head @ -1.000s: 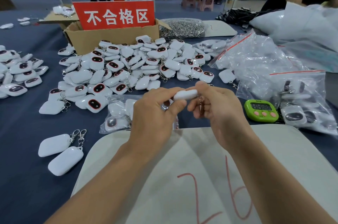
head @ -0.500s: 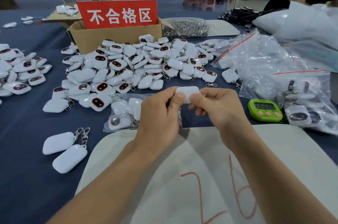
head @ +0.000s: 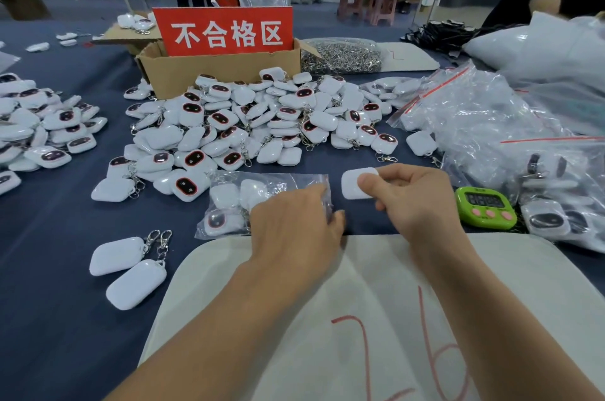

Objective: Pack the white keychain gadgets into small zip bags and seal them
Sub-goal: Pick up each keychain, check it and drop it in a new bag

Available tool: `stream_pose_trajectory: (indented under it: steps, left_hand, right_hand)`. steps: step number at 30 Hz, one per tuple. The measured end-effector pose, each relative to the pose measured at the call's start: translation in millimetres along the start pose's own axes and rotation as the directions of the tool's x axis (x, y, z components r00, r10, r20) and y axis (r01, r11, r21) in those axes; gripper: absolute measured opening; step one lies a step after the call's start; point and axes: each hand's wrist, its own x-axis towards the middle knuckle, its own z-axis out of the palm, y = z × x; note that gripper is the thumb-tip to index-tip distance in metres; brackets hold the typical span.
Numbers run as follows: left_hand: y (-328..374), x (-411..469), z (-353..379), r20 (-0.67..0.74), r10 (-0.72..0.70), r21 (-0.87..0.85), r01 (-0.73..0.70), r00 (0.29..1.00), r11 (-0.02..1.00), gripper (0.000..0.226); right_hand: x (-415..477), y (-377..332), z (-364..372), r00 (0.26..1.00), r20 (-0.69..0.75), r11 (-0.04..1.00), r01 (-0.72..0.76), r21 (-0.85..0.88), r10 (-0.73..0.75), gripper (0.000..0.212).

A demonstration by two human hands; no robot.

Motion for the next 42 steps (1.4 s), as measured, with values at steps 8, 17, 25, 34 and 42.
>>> stream_pose_trajectory:
  steps: [8,17,25,34,42]
  left_hand:
    - [-1,3,-3,-0.053,-0.027,-0.204,0.015,0.998,0.979,0.048]
    - [0,4,-6,-0.189,-0.014,-0.334,-0.051,0.982,0.941,0.058]
    - [0,0,-9,-0.367,0.25,-0.307,-0.371,0.896,0.877,0.054]
    - [-6,4,-8,-0.311,0.063,-0.533,-0.229,0.948,0.815,0.054]
    - [-35,34,-34,-0.399,-0.228,-0.822,-0.236,0.888,0.518,0.048]
  right_hand:
    - [-4,-1,10,0.975,0.223,0.999,0.016,-0.044,-0.006,0.018]
    - [-10,0,18,0.947,0.309,0.98,0.137,-0.147,-0.087,0.012]
    - [-4,-2,22,0.719,0.667,0.973,0.051,0.226,-0.193,0.033]
    - [1,7,25,0.901,0.417,0.961,0.0,0.275,-0.12,0.052]
    - [7,14,29,0.997,0.072,0.996,0.01,0.084,-0.016,0.032]
